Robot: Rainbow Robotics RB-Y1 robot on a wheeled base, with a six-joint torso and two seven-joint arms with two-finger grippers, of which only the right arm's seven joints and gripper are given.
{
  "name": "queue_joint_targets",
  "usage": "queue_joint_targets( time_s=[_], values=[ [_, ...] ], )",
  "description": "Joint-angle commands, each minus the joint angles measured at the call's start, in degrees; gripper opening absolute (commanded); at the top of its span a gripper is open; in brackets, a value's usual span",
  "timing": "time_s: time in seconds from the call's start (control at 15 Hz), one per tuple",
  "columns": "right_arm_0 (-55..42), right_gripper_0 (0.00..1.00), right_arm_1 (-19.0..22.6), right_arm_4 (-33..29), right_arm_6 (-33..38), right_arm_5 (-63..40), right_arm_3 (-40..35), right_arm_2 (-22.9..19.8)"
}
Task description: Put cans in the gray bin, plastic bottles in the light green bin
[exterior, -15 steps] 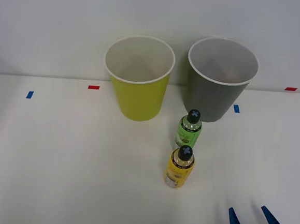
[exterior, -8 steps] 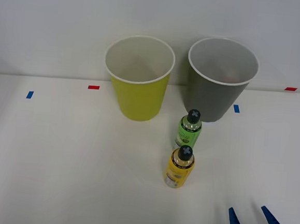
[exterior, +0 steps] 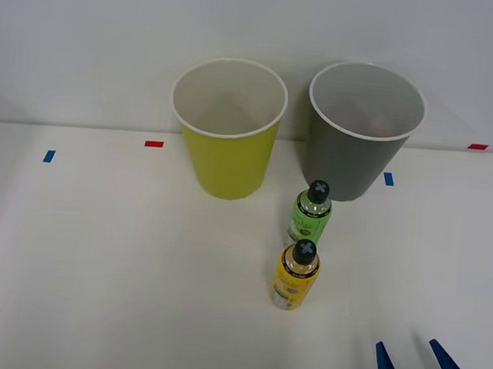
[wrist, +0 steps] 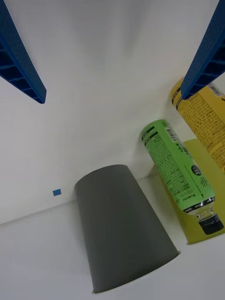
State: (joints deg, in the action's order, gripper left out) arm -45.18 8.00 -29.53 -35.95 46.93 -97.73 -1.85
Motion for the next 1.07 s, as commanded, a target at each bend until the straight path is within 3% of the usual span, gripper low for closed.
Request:
queue_joint_targets(
  time_s=[0.07,1.07],
  values=[
    [0.00,1.00,0.00,0.00,0.00,0.00,0.00,0.00],
    [0.00,1.00,0.00,0.00,0.00,0.00,0.00,0.00]
  ],
)
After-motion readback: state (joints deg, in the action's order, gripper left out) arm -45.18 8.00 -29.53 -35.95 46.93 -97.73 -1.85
